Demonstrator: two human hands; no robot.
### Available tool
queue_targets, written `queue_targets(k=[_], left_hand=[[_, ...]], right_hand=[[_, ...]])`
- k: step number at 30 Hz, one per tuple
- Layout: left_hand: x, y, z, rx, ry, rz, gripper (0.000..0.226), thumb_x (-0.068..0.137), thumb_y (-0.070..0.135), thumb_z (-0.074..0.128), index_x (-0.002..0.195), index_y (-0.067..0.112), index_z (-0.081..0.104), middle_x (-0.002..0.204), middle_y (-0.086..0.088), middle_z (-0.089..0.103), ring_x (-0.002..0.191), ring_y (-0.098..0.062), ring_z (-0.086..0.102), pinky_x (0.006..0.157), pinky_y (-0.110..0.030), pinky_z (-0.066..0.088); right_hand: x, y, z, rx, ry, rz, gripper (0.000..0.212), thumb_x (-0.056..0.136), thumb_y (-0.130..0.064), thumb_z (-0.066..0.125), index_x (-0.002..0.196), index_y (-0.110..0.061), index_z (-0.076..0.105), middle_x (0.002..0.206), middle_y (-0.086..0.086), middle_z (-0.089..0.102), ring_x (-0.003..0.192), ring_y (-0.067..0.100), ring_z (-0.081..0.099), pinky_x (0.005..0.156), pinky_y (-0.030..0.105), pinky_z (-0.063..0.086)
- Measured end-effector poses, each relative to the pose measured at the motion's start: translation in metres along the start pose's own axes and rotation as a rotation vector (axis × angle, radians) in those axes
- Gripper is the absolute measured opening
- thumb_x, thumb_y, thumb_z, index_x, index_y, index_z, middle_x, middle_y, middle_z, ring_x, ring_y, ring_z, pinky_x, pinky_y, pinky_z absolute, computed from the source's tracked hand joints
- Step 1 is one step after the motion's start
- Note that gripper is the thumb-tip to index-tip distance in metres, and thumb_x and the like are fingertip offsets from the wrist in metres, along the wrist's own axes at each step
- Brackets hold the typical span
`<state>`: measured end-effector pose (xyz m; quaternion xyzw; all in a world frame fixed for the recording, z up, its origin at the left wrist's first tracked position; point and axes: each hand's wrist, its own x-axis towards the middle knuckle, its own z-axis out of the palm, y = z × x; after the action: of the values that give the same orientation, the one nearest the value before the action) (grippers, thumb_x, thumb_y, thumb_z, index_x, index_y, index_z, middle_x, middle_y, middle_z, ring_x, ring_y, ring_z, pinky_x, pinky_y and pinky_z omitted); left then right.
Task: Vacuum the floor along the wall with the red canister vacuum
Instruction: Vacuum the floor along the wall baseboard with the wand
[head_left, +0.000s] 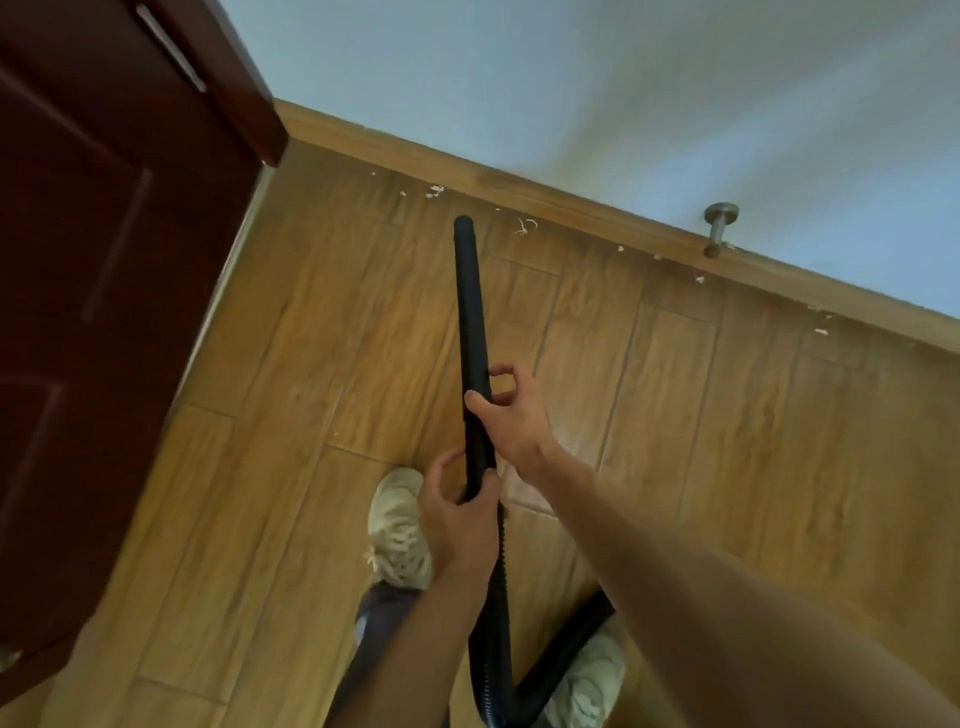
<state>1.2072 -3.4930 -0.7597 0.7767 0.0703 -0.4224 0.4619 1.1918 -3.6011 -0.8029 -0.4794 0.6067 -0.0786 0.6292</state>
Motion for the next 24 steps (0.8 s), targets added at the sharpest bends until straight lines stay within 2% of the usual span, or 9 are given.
queue_targets(k=[4, 7, 9, 13, 16, 18, 24], left_hand=[[0.03, 0.01, 0.007, -0.066, 0.017, -0.029, 0.03, 0.084, 0.011, 0.072, 0.108, 0.026, 0.063, 0.077, -0.018, 0.072, 0.05, -0.025, 0.063, 0.045, -0.031, 0.05], [0.053, 0.019, 0.005, -0.086, 0.032, -0.05, 0.028, 0.084, 0.013, 0.072, 0.106, 0.027, 0.062, 0.073, -0.014, 0.073, 0.05, -0.023, 0.063, 0.045, -0.03, 0.05], [0.066, 0.022, 0.004, -0.086, 0.03, -0.067, 0.026, 0.084, 0.016, 0.071, 0.104, 0.032, 0.062, 0.068, -0.012, 0.073, 0.049, -0.021, 0.064, 0.046, -0.031, 0.052], [0.092, 0.03, 0.001, -0.157, 0.032, -0.094, 0.024, 0.087, 0.014, 0.07, 0.103, 0.031, 0.062, 0.068, -0.013, 0.073, 0.049, -0.022, 0.063, 0.051, -0.034, 0.052], [0.115, 0.038, -0.003, -0.188, 0.028, -0.111, 0.022, 0.088, 0.014, 0.069, 0.103, 0.029, 0.062, 0.071, -0.013, 0.073, 0.049, -0.024, 0.062, 0.051, -0.034, 0.051], [0.129, 0.044, -0.004, -0.209, 0.029, -0.112, 0.021, 0.089, 0.012, 0.068, 0.104, 0.026, 0.062, 0.069, -0.013, 0.072, 0.049, -0.025, 0.061, 0.05, -0.034, 0.05], [0.162, 0.065, -0.007, -0.234, 0.04, -0.103, 0.022, 0.087, 0.012, 0.07, 0.104, 0.024, 0.063, 0.065, -0.012, 0.071, 0.047, -0.023, 0.062, 0.048, -0.033, 0.052]], right_hand=[[0.027, -0.01, 0.012, -0.012, -0.028, -0.033, 0.032, 0.091, -0.019, 0.071, 0.116, -0.018, 0.051, 0.095, 0.018, 0.072, 0.078, 0.028, 0.073, 0.067, 0.042, 0.063], [0.046, -0.017, 0.027, -0.008, -0.04, -0.037, 0.032, 0.092, -0.016, 0.071, 0.117, -0.016, 0.051, 0.086, 0.013, 0.07, 0.071, 0.025, 0.07, 0.068, 0.048, 0.062], [0.056, -0.022, 0.036, -0.049, -0.058, -0.06, 0.033, 0.091, -0.017, 0.071, 0.117, -0.016, 0.051, 0.085, 0.014, 0.07, 0.067, 0.023, 0.07, 0.065, 0.045, 0.062], [0.078, -0.033, 0.057, -0.13, -0.07, -0.085, 0.034, 0.09, -0.02, 0.072, 0.118, -0.021, 0.052, 0.081, 0.01, 0.068, 0.069, 0.023, 0.07, 0.068, 0.05, 0.062], [0.095, -0.043, 0.075, -0.164, -0.056, -0.121, 0.034, 0.088, -0.02, 0.074, 0.115, -0.024, 0.053, 0.082, 0.009, 0.065, 0.075, 0.029, 0.072, 0.07, 0.054, 0.061], [0.106, -0.05, 0.085, -0.162, -0.064, -0.145, 0.034, 0.089, -0.018, 0.073, 0.118, -0.02, 0.054, 0.082, 0.004, 0.062, 0.075, 0.027, 0.071, 0.071, 0.053, 0.061], [0.135, -0.068, 0.107, -0.173, -0.079, -0.153, 0.036, 0.09, -0.021, 0.072, 0.122, -0.022, 0.056, 0.089, 0.012, 0.073, 0.078, 0.025, 0.074, 0.073, 0.046, 0.063]])
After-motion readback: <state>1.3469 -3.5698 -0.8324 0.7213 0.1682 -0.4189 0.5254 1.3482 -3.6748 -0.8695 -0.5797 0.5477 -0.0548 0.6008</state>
